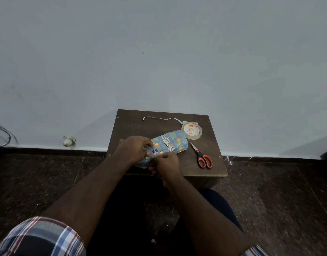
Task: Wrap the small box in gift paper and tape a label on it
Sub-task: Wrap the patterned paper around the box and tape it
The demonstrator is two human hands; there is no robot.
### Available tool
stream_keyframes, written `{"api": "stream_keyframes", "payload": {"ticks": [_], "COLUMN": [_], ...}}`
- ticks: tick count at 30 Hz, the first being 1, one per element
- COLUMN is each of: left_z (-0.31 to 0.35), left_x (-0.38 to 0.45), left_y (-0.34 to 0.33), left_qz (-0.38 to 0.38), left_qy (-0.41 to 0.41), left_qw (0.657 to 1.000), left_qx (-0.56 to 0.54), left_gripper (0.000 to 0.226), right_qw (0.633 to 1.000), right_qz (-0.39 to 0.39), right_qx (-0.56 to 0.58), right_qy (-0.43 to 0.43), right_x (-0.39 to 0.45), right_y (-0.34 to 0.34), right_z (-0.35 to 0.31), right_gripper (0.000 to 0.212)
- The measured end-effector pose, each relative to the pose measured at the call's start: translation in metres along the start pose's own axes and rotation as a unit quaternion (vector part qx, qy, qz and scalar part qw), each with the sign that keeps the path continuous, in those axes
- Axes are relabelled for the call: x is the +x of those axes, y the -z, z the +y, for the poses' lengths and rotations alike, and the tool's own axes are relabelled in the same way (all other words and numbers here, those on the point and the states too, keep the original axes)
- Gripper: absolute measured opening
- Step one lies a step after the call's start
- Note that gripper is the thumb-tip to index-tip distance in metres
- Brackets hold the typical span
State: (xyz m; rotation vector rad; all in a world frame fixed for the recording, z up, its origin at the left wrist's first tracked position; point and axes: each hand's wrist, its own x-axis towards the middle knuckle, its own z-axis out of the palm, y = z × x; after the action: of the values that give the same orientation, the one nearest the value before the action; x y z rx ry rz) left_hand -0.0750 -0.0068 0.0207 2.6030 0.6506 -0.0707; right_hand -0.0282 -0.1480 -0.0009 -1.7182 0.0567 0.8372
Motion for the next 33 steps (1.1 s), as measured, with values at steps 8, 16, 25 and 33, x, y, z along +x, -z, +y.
{"api": "stream_keyframes", "payload": {"ticks": [8,16,25,33], "left_z": [0.002,0.006,0.005,0.006], "left_x": [-0.004,-0.001,0.012,0.008], "left_y": [0.002,0.005,0.009,0.001], "left_qz": [0.015,0.008,-0.030,0.001], "left_qy": [-0.004,-0.030,-0.039,-0.032], "left_qw": [1.000,0.996,0.998,0.999], "left_qx": [-0.013,0.081,0.043,0.012], "left_gripper": [0.035,0.037,0.044,0.037], "right_qw": [1.000,0.992,0.891,0.793], "right_qz": [0.010,0.011,0.166,0.098], "right_qx": [0.001,-0.077,-0.380,-0.576], "right_qy": [0.018,0.098,0.186,0.174], "right_x": [-0.005,-0.002,0.078,0.125], "right_y": [0.018,0.032,0.125,0.128], "right_z": [0.000,-0.007,-0.051,-0.060], "right_gripper": [0.008,0.011,0.024,0.042]}}
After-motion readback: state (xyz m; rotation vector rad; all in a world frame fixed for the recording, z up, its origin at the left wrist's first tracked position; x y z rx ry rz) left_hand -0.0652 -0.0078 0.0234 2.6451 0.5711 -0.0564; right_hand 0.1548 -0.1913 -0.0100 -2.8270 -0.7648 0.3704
